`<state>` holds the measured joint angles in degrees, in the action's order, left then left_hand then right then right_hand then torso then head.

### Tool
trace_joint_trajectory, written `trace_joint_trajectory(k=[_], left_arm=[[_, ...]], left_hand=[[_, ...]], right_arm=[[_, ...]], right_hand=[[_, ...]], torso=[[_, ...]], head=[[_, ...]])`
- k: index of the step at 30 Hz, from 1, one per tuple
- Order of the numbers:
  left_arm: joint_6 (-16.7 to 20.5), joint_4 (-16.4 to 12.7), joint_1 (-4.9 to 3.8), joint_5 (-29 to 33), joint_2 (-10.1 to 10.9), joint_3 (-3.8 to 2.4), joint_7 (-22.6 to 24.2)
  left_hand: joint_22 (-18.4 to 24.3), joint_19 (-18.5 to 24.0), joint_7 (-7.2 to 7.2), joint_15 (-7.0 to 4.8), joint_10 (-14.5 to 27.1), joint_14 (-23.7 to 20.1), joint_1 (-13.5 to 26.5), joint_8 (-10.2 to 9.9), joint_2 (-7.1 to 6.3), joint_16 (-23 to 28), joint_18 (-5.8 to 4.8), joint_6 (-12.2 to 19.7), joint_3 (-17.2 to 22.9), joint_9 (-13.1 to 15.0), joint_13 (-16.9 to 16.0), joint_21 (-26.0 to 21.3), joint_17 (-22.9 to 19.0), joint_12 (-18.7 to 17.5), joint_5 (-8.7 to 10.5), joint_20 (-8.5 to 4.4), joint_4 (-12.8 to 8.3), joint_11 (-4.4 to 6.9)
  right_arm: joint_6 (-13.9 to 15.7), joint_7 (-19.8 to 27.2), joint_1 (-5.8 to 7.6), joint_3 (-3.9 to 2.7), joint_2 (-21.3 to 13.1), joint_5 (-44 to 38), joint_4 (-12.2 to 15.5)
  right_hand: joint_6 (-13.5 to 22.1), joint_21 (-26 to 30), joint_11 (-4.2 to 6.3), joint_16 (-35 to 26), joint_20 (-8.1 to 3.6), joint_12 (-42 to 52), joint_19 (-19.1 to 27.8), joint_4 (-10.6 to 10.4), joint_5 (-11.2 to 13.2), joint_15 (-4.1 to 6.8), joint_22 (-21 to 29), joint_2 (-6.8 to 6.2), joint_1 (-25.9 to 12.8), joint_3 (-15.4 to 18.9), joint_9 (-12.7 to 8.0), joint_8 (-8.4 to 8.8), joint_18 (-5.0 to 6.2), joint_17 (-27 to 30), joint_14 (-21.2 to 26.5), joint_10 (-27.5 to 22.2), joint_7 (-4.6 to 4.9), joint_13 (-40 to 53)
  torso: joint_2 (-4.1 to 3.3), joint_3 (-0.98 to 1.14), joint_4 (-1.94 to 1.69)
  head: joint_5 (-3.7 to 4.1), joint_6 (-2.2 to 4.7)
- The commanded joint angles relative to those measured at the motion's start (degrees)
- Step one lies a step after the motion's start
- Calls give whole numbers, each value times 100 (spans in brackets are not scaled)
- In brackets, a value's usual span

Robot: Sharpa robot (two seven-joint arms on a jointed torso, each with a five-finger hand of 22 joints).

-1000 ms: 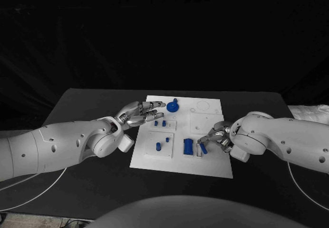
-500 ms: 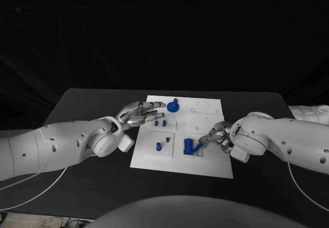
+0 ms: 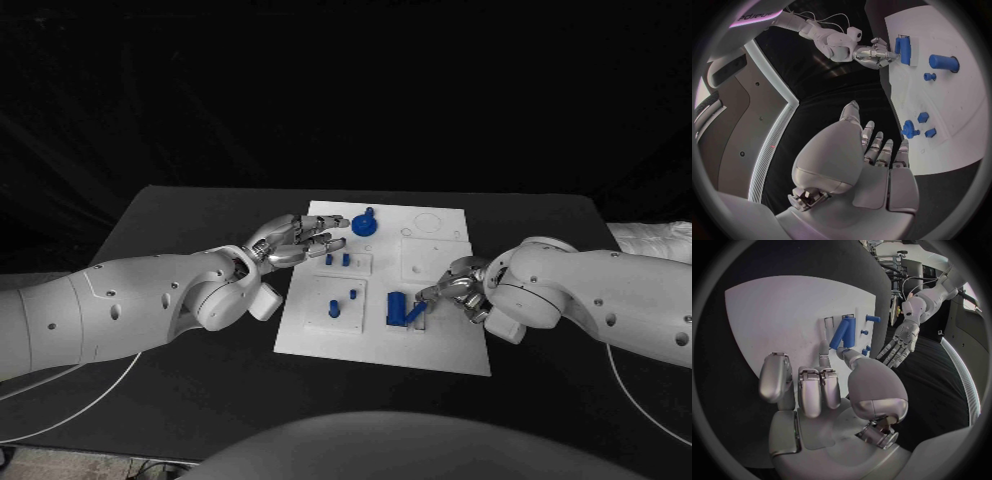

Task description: Assemble the parts on the task board

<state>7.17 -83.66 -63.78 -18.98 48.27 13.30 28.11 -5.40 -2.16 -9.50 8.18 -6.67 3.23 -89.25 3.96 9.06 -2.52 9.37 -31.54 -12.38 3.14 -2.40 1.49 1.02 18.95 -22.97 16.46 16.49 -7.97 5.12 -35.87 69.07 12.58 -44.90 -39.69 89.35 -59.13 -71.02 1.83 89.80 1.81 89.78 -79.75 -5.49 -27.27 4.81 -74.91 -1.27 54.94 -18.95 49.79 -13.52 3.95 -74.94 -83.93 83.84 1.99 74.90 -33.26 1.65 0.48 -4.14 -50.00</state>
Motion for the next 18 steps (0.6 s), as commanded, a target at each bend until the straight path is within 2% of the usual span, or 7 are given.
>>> trace_joint_trajectory(k=[1, 9, 18], left_arm=[[-108, -8, 5, -30, -10, -4, 20], [-124, -4, 13, -30, -16, -4, 6], [-138, -3, 17, -30, -15, -4, -10]], left_hand=[[4, -23, -10, 19, 12, 31, -56, 20, -7, -40, 75, -55, -11, 8, -8, 21, 7, 34, -25, 23, -29, -39], [2, -24, -11, 20, 12, 33, -59, 21, -6, -42, 74, -55, -11, 8, -8, 22, 7, 34, -27, 24, -30, -40], [5, -24, -16, 29, 12, 39, -78, 23, -4, -49, 73, -61, -6, 7, -8, 21, 9, 36, -35, 25, -37, -46]], right_arm=[[-5, 48, -6, 1, -1, -11, 21], [97, 85, -8, 1, -3, -176, 56], [304, 193, -9, 0, -7, -469, 94]], right_hand=[[57, 42, 32, 20, -32, 22, 7, 66, 42, 27, -914, -28, 71, 3, 16, -17, 55, -1506, -607, 616, -8, 1510], [87, 54, 33, 20, -31, 22, 12, 228, 122, 27, -912, -73, 246, -25, 98, -45, 56, -1506, -607, 616, -11, 1510], [85, 39, 36, 20, -33, 22, 1, 259, 160, 29, -917, -82, 278, -12, 164, -86, 53, -1506, -607, 616, -14, 1510]], torso=[[-1, 1, -1], [-2, 1, -3], [-1, 0, -2]], head=[[6, 0], [10, 0], [2, 0]])
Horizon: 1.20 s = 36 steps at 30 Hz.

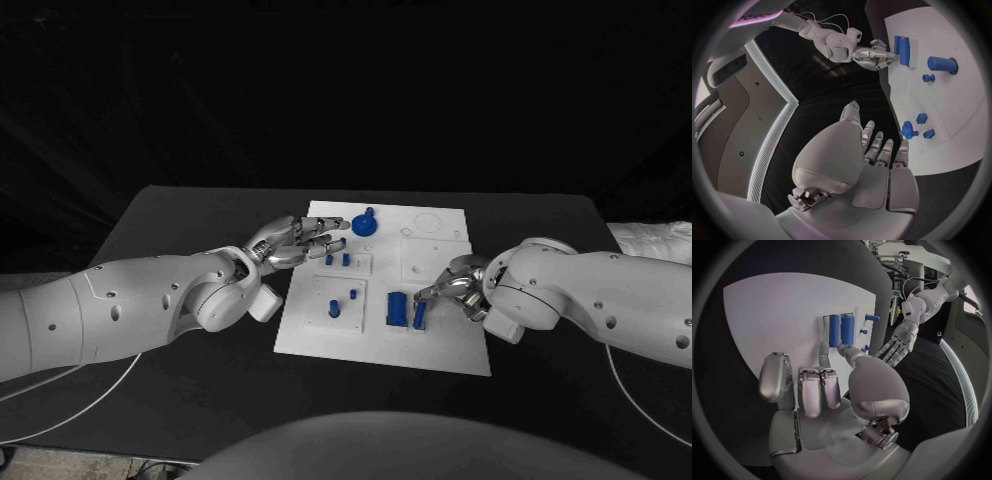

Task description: Assemble the parts on the task board

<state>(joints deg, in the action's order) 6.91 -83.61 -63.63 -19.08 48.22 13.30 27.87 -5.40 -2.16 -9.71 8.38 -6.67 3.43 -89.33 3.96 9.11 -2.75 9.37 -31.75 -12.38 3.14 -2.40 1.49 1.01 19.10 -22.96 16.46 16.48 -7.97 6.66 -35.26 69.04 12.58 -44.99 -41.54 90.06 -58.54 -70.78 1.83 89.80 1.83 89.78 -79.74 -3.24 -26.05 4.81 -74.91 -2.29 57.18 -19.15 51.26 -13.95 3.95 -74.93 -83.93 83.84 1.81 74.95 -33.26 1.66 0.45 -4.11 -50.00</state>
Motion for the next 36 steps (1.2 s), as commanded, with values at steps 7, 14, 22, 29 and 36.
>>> trace_joint_trajectory(k=[7, 14, 22, 29, 36], left_arm=[[-118, -9, 3, -20, -9, -4, 5], [-127, -9, 3, -20, -9, -4, -4], [-148, -3, 4, -20, -17, -4, -19], [-154, -1, 6, -20, -18, -4, -27], [-165, 1, 7, -20, -24, -4, -32]], left_hand=[[4, -24, 4, 12, 12, 21, -79, 25, -6, -29, 73, -43, -3, 8, -8, 22, 10, 21, -38, 25, -39, -48], [4, -24, 4, 12, 12, 21, -79, 25, -6, -29, 73, -43, -3, 8, -8, 22, 10, 21, -38, 25, -39, -48], [5, -24, 1, 18, 12, 26, -93, 26, 0, -34, 72, -48, 2, 7, -8, 21, 12, 22, -42, 25, -43, -51], [1, -26, 0, 20, 12, 29, -99, 27, 2, -37, 72, -50, 4, 7, -8, 23, 13, 22, -44, 26, -44, -52], [1, -27, -1, 22, 13, 30, -103, 27, 3, -38, 71, -50, 5, 7, -8, 23, 13, 21, -45, 26, -45, -53]], right_arm=[[211, 175, -6, -1, 12, -370, 44], [183, 160, -6, -1, 19, -409, 35], [83, 108, -6, -1, 10, -451, 26], [-22, 70, -6, -1, 12, -454, 9], [-99, 55, -6, -1, 13, -438, 6]], right_hand=[[45, 14, 40, 20, -37, 22, -5, 22, 144, 33, -918, 27, 45, 38, 95, -83, 52, -1507, -607, 616, -1, 1505], [82, 15, 39, 20, -39, 22, -8, 27, 188, 34, -918, 24, 53, 50, 133, -91, 53, -1507, -607, 616, 4, 1505], [140, 16, 36, 20, -39, 22, -11, 62, 271, 32, -918, 9, 98, 68, 209, -115, 52, -1507, -607, 616, 4, 1505], [164, 26, 44, 20, -41, 22, -8, 153, 239, 37, -915, 9, 212, 41, 272, -143, 54, -1507, -607, 616, -6, 1505], [161, 23, 45, 20, -42, 22, -10, 159, 232, 38, -916, 16, 221, 38, 282, -150, 54, -1507, -607, 616, -6, 1505]], torso=[[2, -1, 0], [-3, -2, 2], [-1, -1, 4], [1, -1, 4], [-1, -2, 2]], head=[[-8, 0], [-4, 0], [-4, 0], [1, 0], [10, 0]])
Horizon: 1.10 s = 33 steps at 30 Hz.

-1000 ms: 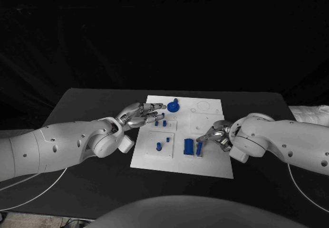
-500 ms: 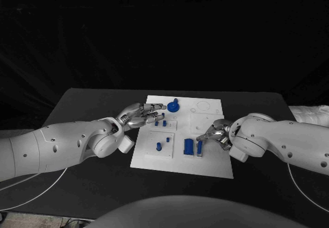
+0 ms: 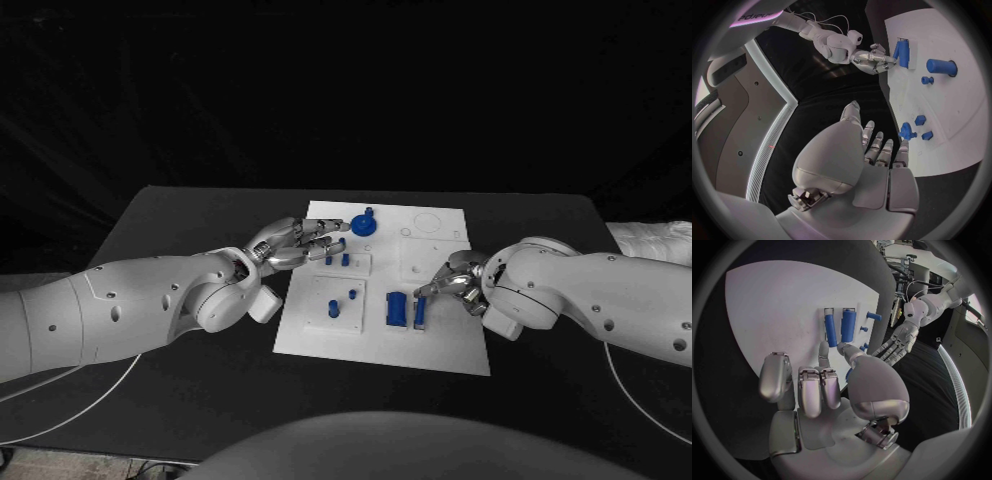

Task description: Assemble the parts on the task board

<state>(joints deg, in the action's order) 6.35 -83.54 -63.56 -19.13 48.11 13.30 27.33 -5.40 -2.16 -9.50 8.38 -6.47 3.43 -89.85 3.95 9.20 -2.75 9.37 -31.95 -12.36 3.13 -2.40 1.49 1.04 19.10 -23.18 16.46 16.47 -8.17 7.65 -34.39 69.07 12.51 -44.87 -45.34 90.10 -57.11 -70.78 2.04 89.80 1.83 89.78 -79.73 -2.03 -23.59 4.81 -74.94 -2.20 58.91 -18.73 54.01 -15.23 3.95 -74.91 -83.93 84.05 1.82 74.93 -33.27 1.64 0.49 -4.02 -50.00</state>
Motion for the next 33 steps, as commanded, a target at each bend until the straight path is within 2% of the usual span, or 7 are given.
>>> trace_joint_trajectory(k=[1, 10, 20, 23, 28, 30, 33], left_arm=[[-111, -6, 1, -15, -14, -4, 21], [-126, -6, 3, -15, -13, -4, 9], [-134, -9, 5, -17, -11, -4, 4], [-137, -8, 6, -18, -13, -4, 4], [-143, -4, 11, -20, -17, -4, 3], [-145, -4, 14, -20, -16, -4, 1], [-143, -3, 18, -21, -13, -4, -1]], left_hand=[[0, -28, -22, 24, -7, 31, -55, 28, -5, -40, 72, -30, 5, 8, -8, 24, 10, 20, -24, 26, -45, -34], [0, -28, -24, 27, -8, 34, -63, 29, -4, -43, 71, -35, 7, 8, -8, 24, 10, 24, -26, 26, -47, -36], [-2, -30, -28, 36, -9, 39, -79, 31, -3, -49, 71, -44, 10, 8, -8, 25, 11, 26, -32, 27, -53, -40], [-2, -30, -28, 38, -9, 40, -80, 31, -3, -50, 71, -45, 11, 8, -9, 25, 12, 26, -33, 27, -53, -40], [0, -30, -30, 44, -9, 44, -88, 33, -3, -54, 71, -49, 12, 8, -9, 25, 13, 27, -37, 27, -56, -43], [0, -30, -30, 44, -9, 44, -88, 33, -3, -54, 71, -49, 12, 8, -9, 25, 13, 27, -37, 27, -56, -43], [0, -30, -30, 44, -9, 44, -88, 33, -3, -54, 71, -49, 12, 8, -9, 25, 13, 27, -37, 27, -56, -43]], right_arm=[[-207, -34, -9, 6, 1, -55, 2], [-415, -130, -10, 7, 4, -53, -6], [-436, -138, -11, 7, 12, -50, -12], [-461, -142, -11, 7, 9, -55, -11], [-451, -142, -12, 7, 1, -89, -7], [-393, -129, -14, 7, -9, -129, 3], [-276, -58, -18, 7, -33, -177, 22]], right_hand=[[18, 24, 24, 20, -42, 22, -10, 38, -14, 38, -913, 8, 48, -4, 6, -22, 54, -1509, -607, 595, -8, 1507], [94, 69, 8, 20, -39, 22, 13, 46, 100, 29, -900, 7, 54, 19, 48, -13, 62, -1509, -607, 595, 14, 1507], [131, 94, 0, 20, -32, 22, 27, 70, 133, 21, -893, 32, 92, 15, 86, -19, 65, -1509, -607, 595, 20, 1507], [226, 136, -27, 20, -11, 22, 48, 50, 528, 0, -883, 26, 70, 102, 168, -45, 70, -1509, -607, 595, 53, 1507], [464, 209, -88, 20, 30, 22, 84, -47, 1385, -54, -866, -1, -20, 356, 364, -196, 83, -1509, -607, 595, 125, 1507], [648, 252, -129, 20, 55, 22, 106, -143, 1827, -87, -855, -67, -138, 533, 429, -224, 89, -1509, -607, 595, 175, 1507], [958, 303, -181, 20, 96, 22, 135, -315, 2039, -126, -843, -131, -288, 790, 520, -281, 96, -1509, -607, 595, 221, 1507]], torso=[[-1, -1, -2], [1, 1, -2], [0, 0, -2], [0, 0, -1], [-1, 1, -3], [-1, 1, -2], [1, 0, 0]], head=[[-1, 0], [-9, 0], [-12, 0], [-10, 0], [-15, 0], [-20, 0], [-22, 0]])
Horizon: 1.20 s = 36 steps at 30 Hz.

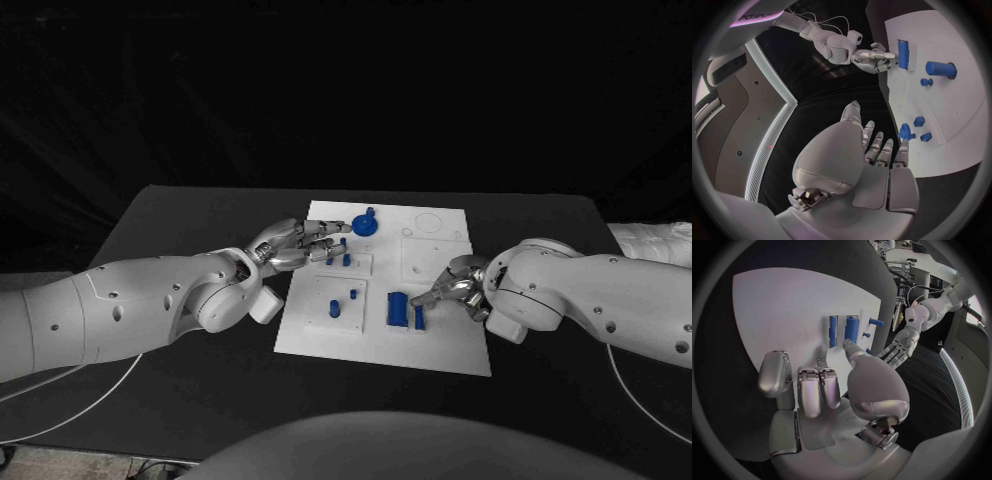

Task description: Assemble the parts on the task board

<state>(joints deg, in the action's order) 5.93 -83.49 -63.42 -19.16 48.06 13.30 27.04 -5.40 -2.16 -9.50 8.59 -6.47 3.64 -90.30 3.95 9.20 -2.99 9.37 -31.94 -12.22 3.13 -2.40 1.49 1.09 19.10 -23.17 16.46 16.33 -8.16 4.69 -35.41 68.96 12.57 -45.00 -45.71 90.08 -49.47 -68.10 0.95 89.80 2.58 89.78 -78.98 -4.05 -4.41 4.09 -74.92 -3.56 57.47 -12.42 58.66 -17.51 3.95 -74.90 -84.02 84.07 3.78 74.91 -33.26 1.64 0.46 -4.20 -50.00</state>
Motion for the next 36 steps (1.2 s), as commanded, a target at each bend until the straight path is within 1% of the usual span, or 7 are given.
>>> trace_joint_trajectory(k=[1, 12, 20, 25, 30, 32, 36], left_arm=[[-101, -7, 4, -18, -6, -4, 27], [-85, -17, 9, -18, 9, -4, 34], [-9, -46, 9, -18, 34, -4, 141], [146, -69, 10, -18, 50, -4, 455], [359, -130, 10, 13, 75, -5, 810], [459, -172, 10, 22, 95, -5, 947], [693, -309, 10, 57, 178, -6, 1180]], left_hand=[[0, -30, -30, 23, -9, 24, -43, 33, -3, -30, 70, -50, -2, 8, -9, 25, 9, 27, -37, 27, -42, -43], [-1, -31, -34, 28, -11, 24, -53, 36, -2, -32, 70, -66, 0, 10, -10, 25, 8, 33, -44, 27, -44, -48], [-39, -55, -51, 24, -33, 42, -87, 47, 1, -51, 76, -100, 7, 13, -15, 41, 13, 70, -57, 22, -53, -67], [-170, -167, -37, -1, -181, 142, -88, 83, 13, -143, 108, -226, -18, 21, -36, 113, 33, 262, -47, 0, 6, -56], [-242, -262, 9, -77, -461, 231, 208, 186, 43, -220, 116, -631, -184, 49, -58, 175, 43, 529, 177, -94, 51, -7], [-195, -227, 49, -135, -511, 190, 391, 206, 37, -194, 110, -746, -295, 50, -54, 155, 34, 532, 427, -148, 45, 34], [147, 43, 260, -415, -240, -174, 973, 51, -113, 84, 76, -359, -551, 6, -17, -21, -34, 95, 1411, -328, 40, 296]], right_arm=[[74, 82, -9, 1, -30, -154, 34], [1194, 1200, -32, 1, -275, -190, 249], [1788, 2509, -100, 3, -664, -411, 630], [2140, 3751, -148, 7, -1006, -218, 871], [2078, 5475, -195, 9, -1295, 1055, 985], [1814, 5976, -212, 9, -1387, 1499, 1001], [1605, 6710, -248, 10, -1506, 2007, 990]], right_hand=[[255, 40, -77, 20, 25, 22, 63, -151, 128, -62, -844, -30, -180, 223, 72, -65, 98, -1510, -598, 593, 39, 1509], [681, 4, -116, 20, 84, 22, 60, -800, 57, -111, -860, 237, -366, 623, 135, -328, 96, -1510, -598, 593, 105, 1509], [468, -81, -118, 20, 69, 22, 120, -538, -2253, -118, -879, 627, 736, -46, -497, -219, 85, -1510, -598, 593, 92, 1509], [172, 1646, -215, -1255, 199, -1256, 1401, -1166, -1343, -250, -365, 635, 357, 107, -1206, 26, 377, -156, 387, -279, 164, 756], [491, 4215, -733, -5112, 567, -5555, 3420, -1178, -802, -846, 733, 571, -72, 775, -2026, 592, 397, 2767, 3491, -3501, 346, -1793], [981, 5278, -1248, -6543, 849, -6824, 4577, -1205, -438, -1406, 1368, 538, -38, 1006, -2386, 997, 103, 3562, 5088, -5194, 4, -2497], [3384, 6804, 325, -8980, 1262, -8834, 7899, -1233, 57, -723, 7406, 328, 229, 1512, -4251, 1509, 7, 7490, 8402, -8313, -1366, -6357]], torso=[[0, 0, 3], [0, 0, -1], [0, 1, -3], [1, 1, 1], [5, -1, 9], [7, -1, 11], [16, 0, 18]], head=[[-8, 0], [-34, 0], [-75, 0], [-79, 0], [-95, 0], [-98, 0], [-126, 0]])
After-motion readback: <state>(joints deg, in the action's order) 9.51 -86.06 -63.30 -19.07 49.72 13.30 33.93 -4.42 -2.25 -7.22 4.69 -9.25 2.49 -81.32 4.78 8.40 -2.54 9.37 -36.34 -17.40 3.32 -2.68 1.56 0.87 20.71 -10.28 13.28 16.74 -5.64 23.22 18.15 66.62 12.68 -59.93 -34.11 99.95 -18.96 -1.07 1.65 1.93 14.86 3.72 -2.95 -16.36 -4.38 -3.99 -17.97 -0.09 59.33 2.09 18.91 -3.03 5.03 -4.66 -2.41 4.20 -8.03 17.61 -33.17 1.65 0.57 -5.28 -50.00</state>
